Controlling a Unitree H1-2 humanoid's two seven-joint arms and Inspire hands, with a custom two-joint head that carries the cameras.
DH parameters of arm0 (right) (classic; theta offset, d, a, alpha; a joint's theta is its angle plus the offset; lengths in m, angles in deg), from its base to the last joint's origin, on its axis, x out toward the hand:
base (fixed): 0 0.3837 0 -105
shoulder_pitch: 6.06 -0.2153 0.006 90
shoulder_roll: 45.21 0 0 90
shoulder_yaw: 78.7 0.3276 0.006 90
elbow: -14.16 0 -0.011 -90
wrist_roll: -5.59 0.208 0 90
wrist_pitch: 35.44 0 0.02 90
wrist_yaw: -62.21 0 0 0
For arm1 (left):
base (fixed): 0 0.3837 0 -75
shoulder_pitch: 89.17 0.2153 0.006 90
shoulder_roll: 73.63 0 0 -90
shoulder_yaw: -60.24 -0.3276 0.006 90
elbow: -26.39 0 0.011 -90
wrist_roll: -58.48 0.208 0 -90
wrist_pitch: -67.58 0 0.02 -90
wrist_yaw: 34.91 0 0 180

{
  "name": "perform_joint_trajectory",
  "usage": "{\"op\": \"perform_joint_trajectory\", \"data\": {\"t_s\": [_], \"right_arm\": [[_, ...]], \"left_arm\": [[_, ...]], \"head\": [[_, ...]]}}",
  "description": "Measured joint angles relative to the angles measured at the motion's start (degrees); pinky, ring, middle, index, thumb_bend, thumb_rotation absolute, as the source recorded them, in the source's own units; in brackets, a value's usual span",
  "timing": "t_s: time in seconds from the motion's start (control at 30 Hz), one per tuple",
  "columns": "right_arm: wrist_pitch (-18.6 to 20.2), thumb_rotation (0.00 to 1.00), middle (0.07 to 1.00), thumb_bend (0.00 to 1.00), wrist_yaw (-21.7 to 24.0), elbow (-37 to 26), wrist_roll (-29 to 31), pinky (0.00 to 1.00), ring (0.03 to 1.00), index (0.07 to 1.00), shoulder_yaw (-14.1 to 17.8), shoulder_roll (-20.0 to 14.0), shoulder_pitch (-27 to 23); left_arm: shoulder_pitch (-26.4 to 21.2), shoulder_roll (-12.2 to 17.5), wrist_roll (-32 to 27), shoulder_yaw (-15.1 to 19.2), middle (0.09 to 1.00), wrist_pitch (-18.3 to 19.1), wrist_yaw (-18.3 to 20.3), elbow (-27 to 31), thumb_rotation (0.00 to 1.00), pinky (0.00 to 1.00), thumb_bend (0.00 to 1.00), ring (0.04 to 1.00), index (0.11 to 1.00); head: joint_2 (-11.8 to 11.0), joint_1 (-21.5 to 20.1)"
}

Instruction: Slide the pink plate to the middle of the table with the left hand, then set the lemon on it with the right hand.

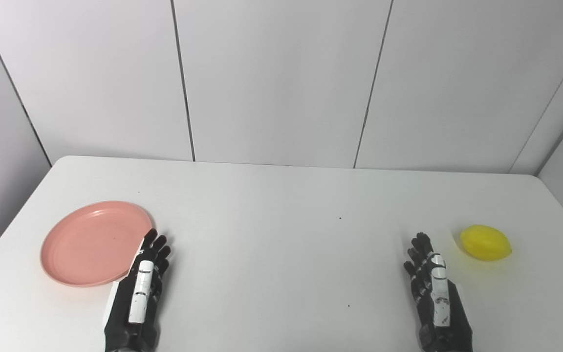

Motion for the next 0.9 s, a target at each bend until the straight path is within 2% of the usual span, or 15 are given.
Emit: {"op": "perform_joint_trajectory", "data": {"t_s": [0.9], "right_arm": [[0.0, 1.00, 0.973, 0.73, -0.2, 0.0, 0.0, 1.00, 1.000, 0.955, 0.1, 0.0, 0.0]], "left_arm": [[-0.1, 0.1, 0.0, 0.2, 0.958, 1.0, 0.4, 0.3, 0.86, 1.00, 0.60, 0.960, 0.964]], "head": [[-0.1, 0.3]]}}
